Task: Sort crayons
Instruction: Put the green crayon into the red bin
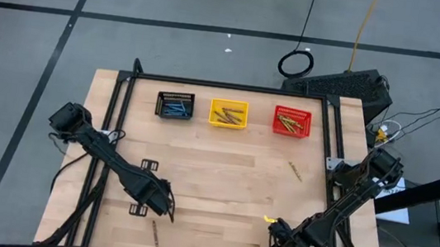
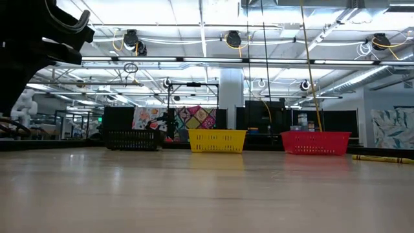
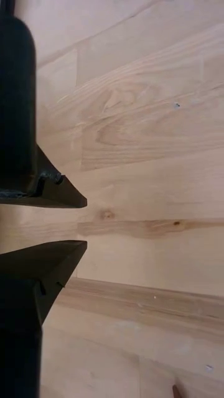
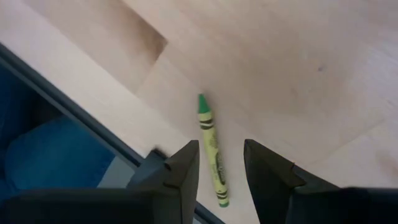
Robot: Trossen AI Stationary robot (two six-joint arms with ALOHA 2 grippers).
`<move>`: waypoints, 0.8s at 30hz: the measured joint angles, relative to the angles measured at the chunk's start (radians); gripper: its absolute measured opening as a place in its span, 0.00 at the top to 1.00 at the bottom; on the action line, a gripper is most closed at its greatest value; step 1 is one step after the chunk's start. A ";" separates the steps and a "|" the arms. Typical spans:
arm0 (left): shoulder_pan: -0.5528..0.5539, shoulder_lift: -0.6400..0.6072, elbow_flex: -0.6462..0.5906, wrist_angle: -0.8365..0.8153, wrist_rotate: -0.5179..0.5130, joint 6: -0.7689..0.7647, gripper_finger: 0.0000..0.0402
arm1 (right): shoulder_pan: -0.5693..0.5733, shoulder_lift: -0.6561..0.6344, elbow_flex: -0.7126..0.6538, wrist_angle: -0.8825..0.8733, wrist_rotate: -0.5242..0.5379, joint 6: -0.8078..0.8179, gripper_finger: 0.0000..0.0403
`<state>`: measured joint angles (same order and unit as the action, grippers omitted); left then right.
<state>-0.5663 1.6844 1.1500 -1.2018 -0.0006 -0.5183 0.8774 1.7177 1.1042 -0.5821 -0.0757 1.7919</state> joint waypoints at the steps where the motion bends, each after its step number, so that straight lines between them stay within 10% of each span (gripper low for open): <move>1: 0.000 0.000 0.000 0.000 0.000 0.000 0.79 | 0.001 0.002 0.000 0.006 0.000 0.001 0.72; 24: 0.000 0.000 0.000 0.000 0.000 -0.001 0.79 | 0.023 0.043 0.007 0.058 -0.054 -0.005 0.72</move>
<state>-0.5663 1.6844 1.1500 -1.2015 -0.0006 -0.5190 0.9006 1.7607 1.1114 -0.5243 -0.1295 1.7868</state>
